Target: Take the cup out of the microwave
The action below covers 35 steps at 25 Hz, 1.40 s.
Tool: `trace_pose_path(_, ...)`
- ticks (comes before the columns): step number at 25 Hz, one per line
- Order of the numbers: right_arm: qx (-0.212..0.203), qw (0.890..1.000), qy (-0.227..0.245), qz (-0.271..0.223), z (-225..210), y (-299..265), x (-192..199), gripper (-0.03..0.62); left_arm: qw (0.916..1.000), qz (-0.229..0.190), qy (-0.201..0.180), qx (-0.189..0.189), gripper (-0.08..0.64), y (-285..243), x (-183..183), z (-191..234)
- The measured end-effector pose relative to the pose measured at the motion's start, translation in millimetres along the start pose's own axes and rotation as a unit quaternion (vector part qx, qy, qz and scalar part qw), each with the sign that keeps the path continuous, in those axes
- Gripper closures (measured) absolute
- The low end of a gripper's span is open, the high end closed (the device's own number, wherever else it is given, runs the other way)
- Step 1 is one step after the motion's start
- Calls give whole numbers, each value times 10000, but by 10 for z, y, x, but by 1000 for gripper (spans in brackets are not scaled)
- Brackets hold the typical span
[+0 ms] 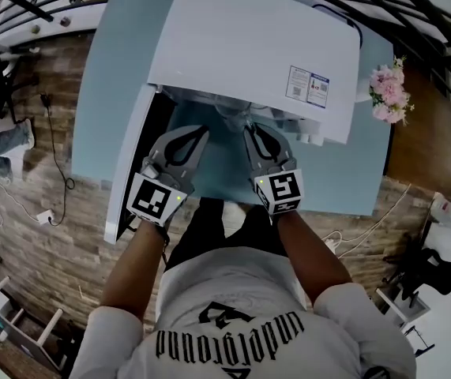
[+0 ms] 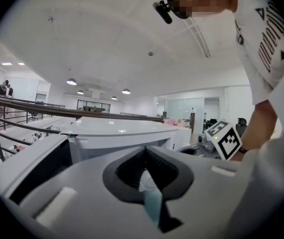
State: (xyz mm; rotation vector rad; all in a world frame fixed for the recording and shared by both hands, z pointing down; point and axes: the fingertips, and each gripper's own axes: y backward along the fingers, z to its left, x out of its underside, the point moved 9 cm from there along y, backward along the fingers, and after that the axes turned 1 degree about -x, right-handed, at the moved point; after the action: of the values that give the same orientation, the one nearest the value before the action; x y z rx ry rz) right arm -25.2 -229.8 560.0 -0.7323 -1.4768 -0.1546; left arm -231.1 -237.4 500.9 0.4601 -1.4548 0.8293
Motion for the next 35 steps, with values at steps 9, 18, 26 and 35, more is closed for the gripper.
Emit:
trace_pose_path(9,-170,9998,-13,98,109,357,-61,541,9998,-155,-104,92,511,132,-293,-165)
trace_pose_path(18,-215,9996,138,-148,188,656,-427,541,9987,-331,-287,263,511,281,-643,-296)
trace_pose_path(26,-166,9982,256,-520,193,875,-868,541,9976,-468,-363,362,511,381,-994,-313)
trace_pose_path(35,0,9971,279,-711,149,1033,-1121,541,9946,-755,-483,516,511,397,-984,-225)
